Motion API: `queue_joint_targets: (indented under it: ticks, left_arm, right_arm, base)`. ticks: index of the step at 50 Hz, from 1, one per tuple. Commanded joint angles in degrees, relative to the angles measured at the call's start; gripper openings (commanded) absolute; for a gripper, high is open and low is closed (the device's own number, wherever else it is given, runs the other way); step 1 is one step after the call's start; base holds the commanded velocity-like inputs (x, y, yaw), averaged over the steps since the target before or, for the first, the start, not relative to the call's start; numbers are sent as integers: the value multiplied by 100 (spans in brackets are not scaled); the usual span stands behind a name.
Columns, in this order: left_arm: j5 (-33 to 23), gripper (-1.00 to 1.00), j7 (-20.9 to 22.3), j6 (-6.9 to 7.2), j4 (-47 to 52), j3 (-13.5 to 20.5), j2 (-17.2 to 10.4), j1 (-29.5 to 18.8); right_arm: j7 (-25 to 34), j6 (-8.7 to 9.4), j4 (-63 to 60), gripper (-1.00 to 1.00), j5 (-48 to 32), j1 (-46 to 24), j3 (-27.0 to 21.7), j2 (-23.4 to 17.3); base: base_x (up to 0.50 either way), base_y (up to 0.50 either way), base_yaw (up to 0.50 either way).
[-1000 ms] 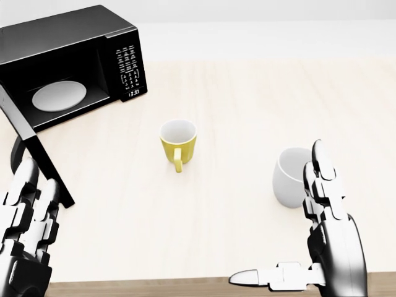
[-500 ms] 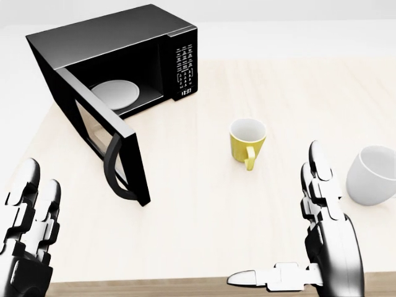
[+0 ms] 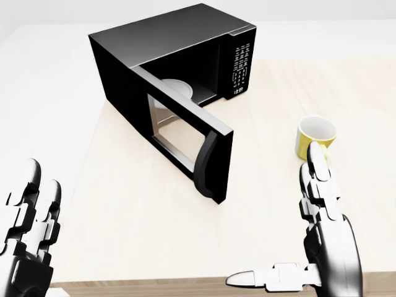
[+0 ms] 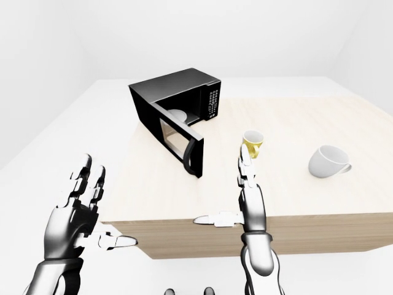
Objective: Close the microwave.
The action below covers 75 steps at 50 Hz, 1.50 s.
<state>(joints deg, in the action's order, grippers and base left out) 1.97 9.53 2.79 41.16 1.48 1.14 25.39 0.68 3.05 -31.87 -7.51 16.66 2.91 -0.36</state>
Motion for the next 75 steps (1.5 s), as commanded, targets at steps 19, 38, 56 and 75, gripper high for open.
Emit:
queue_joint_targets:
  ticks: [19, 38, 56, 75]
  left_arm:
    - [-14, 100, -16, 40, 2, -3, 1, -6]
    - [-115, 100, -67, -53, -238, -49, -37, -99]
    - [-99, 100, -95, 122, -60, -76, -36, -84]
    - [-131, 100, -121, 186, -32, -95, -49, -95]
  right_arm:
    - [-10, -2, 3, 100, -22, 11, 29, -9]
    - [-137, -17, 128, 100, -110, -61, 89, 3]
    - [-171, -33, 147, 100, -133, -64, 113, -14]
    - [-165, -18, 125, 100, -133, -66, 99, -17]
  base:
    - [0, 50, 0]
    - [0, 29, 0]
    - [0, 0, 0]
    - [0, 0, 0]
